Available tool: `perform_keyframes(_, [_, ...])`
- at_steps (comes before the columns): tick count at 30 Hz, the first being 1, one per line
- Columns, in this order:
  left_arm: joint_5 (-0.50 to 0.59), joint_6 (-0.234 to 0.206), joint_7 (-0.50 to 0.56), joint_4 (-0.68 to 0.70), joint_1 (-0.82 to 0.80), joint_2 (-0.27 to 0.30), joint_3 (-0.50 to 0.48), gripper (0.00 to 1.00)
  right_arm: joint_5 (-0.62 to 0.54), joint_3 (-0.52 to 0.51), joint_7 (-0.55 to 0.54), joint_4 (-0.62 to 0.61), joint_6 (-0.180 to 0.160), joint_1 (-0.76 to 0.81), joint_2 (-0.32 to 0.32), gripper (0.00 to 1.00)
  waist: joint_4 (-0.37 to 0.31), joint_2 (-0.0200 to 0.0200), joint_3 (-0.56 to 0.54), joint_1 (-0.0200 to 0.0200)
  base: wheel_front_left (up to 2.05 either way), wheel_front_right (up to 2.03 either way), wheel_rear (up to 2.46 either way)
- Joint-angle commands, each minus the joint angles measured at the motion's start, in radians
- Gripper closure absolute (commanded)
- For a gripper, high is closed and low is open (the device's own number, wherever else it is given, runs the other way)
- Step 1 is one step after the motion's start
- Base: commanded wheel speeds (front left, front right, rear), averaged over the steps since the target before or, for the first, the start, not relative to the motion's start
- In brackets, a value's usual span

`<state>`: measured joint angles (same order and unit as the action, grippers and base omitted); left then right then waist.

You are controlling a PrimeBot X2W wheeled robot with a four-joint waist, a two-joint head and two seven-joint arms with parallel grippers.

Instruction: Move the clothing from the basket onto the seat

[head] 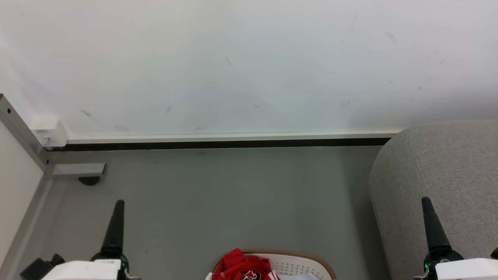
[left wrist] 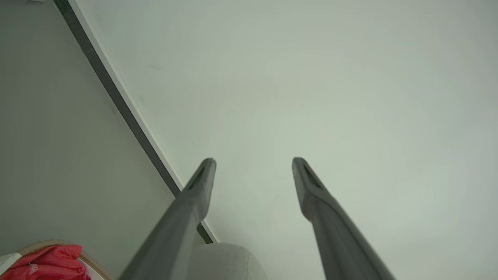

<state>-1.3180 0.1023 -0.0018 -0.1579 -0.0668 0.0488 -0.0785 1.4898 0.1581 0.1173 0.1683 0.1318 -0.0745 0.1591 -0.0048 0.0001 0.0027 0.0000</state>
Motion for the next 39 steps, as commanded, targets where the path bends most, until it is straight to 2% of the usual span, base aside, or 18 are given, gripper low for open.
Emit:
perform_keyframes(1, [0.036,0.005,-0.007,0.021,-0.009,0.007,-0.002,0.00,-0.038,0.000,0.009,-0.018,0.000,-0.019,0.009,0.00,0.000,-0.0001,0.000,0.0000,0.00,0.00,0.00])
perform_keyframes(15, [0.369,0.009,-0.060,0.051,0.010,0.003,-0.008,0.00,-0.382,-0.007,0.037,-0.010,-0.001,-0.020,-0.018,0.00,-0.005,-0.0001,0.006,0.0000,0.00,0.00,0.00])
perform_keyframes(23, [0.520,0.013,-0.086,0.062,0.014,0.006,0.006,0.00,-0.560,-0.021,0.052,0.022,-0.001,-0.020,-0.035,0.00,-0.008,-0.0001,0.008,0.0000,0.00,0.00,0.00])
perform_keyframes(39, [0.747,0.016,-0.134,0.038,0.031,0.017,0.034,0.00,-0.797,-0.017,0.078,0.068,-0.001,-0.034,-0.056,0.00,-0.015,-0.0001,0.006,0.0000,0.00,0.00,0.00])
